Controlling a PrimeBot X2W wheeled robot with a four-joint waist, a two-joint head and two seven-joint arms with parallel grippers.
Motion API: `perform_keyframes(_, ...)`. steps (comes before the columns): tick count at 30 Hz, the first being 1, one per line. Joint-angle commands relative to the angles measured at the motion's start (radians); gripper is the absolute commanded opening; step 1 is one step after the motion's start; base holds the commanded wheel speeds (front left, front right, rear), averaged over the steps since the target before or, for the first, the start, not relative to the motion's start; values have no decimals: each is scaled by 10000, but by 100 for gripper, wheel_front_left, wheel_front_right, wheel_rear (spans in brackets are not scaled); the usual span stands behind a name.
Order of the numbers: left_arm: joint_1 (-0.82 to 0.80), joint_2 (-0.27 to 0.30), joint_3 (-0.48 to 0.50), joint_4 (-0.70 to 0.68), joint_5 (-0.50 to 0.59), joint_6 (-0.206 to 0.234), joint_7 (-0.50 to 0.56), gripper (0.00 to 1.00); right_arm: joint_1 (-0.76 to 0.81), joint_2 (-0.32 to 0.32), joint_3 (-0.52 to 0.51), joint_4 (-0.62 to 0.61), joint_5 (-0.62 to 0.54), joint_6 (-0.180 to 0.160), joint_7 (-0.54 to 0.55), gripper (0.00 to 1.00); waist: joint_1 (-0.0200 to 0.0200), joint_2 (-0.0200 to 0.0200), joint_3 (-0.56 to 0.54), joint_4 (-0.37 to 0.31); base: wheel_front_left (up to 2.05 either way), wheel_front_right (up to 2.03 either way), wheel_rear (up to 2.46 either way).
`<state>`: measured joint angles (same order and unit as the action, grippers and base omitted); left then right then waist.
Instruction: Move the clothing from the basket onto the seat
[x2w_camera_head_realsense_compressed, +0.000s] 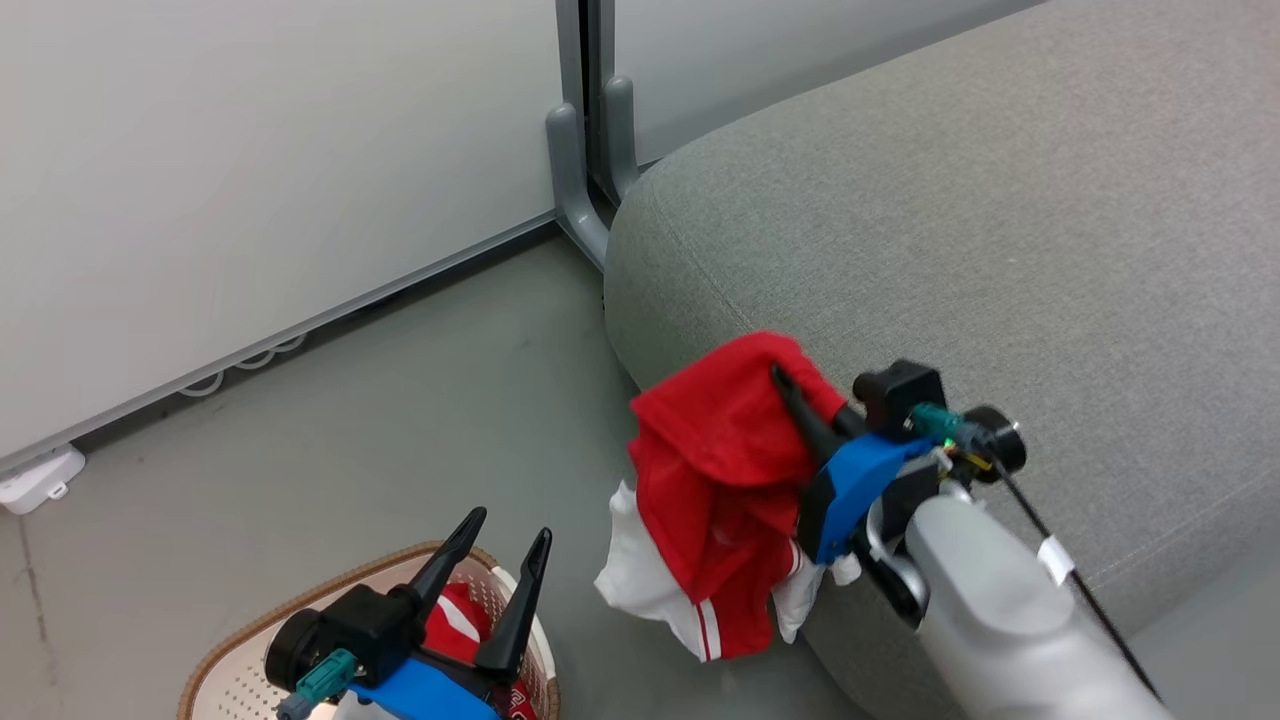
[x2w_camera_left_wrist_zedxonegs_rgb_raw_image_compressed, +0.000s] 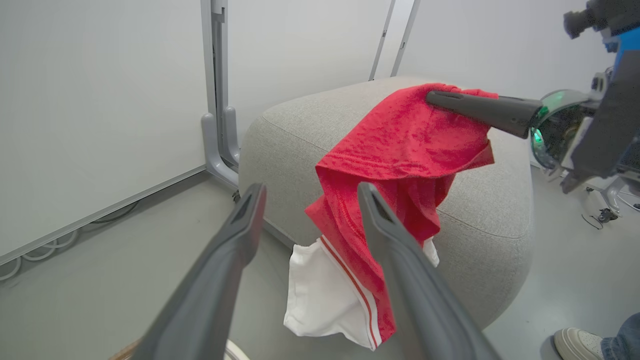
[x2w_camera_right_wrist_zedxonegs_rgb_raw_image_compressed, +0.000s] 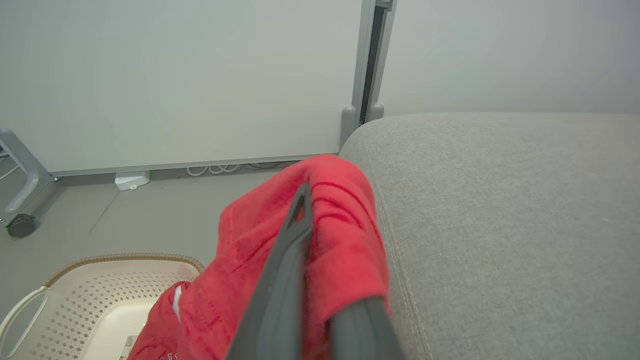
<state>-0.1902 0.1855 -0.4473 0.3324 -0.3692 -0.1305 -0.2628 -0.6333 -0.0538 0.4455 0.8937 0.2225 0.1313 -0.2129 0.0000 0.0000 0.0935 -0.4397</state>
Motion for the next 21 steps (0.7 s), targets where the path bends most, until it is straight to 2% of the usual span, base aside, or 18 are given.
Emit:
perform_keyframes(1, -147, 109, 0, -65, 45, 1, -30, 100, -492, -156, -236, 5, -125, -10, 47, 0, 0, 0, 181, 96, 0, 0, 0)
perform_keyframes(6, -502, 251, -202, -257, 144, 1, -30, 100, -1763, -896, -1152, -157, -607, -10, 379, 0, 0, 0, 831, 405, 0, 0, 0)
perform_keyframes(10, -899, 476, -478, -427, 212, 1, -30, 100, -2708, -1626, -2074, -457, -392, -10, 741, 0, 0, 0, 1482, 729, 0, 0, 0)
perform_keyframes(17, -2050, 914, -1040, -900, 356, 1, -30, 100, -4015, -3688, -4142, -1186, -559, -10, 1454, 0, 0, 0, 3162, 1526, 0, 0, 0)
perform_keyframes(21, -2741, 1161, -1342, -1056, 386, 1, -30, 100, -4185, -4559, -5481, -1685, -879, -10, 1697, 0, 0, 0, 4036, 1984, 0, 0, 0)
